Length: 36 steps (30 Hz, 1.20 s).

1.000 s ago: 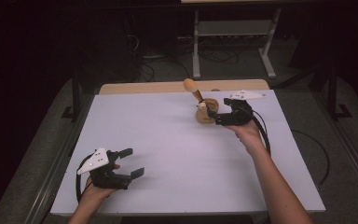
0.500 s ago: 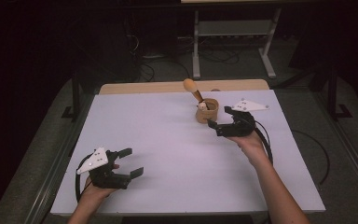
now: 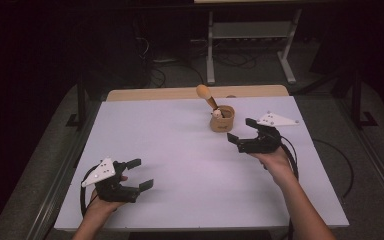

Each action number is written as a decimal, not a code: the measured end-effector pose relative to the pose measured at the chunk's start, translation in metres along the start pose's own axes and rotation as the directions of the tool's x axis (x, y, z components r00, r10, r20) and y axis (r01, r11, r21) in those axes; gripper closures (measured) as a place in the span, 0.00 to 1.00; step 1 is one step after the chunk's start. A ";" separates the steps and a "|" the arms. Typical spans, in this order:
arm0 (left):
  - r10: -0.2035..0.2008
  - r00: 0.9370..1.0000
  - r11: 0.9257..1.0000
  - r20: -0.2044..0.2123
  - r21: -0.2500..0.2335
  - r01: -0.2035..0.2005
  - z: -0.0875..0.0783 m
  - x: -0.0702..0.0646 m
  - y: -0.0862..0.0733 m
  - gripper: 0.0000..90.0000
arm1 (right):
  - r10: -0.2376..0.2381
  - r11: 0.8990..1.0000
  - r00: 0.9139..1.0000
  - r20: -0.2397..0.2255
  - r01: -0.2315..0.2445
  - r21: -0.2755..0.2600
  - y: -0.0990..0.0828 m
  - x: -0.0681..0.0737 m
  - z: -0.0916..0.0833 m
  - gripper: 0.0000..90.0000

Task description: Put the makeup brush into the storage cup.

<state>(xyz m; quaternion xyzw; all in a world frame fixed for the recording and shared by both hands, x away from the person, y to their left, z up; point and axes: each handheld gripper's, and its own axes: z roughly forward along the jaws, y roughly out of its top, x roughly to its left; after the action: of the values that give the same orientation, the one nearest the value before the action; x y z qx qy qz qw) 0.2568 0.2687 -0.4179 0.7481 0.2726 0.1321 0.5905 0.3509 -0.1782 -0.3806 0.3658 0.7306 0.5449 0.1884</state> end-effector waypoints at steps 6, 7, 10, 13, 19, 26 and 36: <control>0.000 1.000 1.000 -0.004 -0.001 0.000 0.000 0.000 0.001 0.15 | -0.003 1.000 1.000 -0.004 0.003 0.016 -0.006 0.002 -0.009 0.09; 0.005 1.000 1.000 -0.004 0.004 -0.005 0.000 0.001 0.000 0.15 | -0.002 1.000 1.000 -0.003 0.002 0.018 -0.007 0.004 -0.012 0.09; -0.001 1.000 1.000 -0.001 -0.001 0.001 0.000 0.000 0.000 0.15 | -0.002 1.000 1.000 -0.002 0.002 -0.007 -0.009 0.004 -0.017 0.09; 0.005 1.000 1.000 0.000 0.003 -0.005 -0.001 0.000 0.000 0.15 | -0.001 1.000 1.000 -0.001 0.001 -0.006 -0.013 0.005 -0.021 0.09; -0.001 1.000 1.000 0.000 0.000 0.001 0.000 0.000 0.000 0.15 | -0.001 1.000 1.000 0.000 0.001 -0.008 -0.019 0.008 -0.028 0.09; 0.001 1.000 1.000 0.002 -0.001 -0.001 0.000 0.000 0.000 0.15 | 0.002 1.000 1.000 0.003 -0.002 -0.016 -0.028 0.008 -0.039 0.09; -0.004 1.000 1.000 0.001 -0.006 0.004 0.001 0.000 0.000 0.15 | 0.010 0.999 1.000 0.007 -0.009 -0.034 -0.041 0.014 -0.058 0.03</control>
<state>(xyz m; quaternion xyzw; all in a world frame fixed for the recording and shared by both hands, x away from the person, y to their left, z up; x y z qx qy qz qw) 0.2568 0.2679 -0.4176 0.7458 0.2735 0.1314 0.5931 0.2891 -0.2117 -0.3974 0.3679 0.7187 0.5569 0.1948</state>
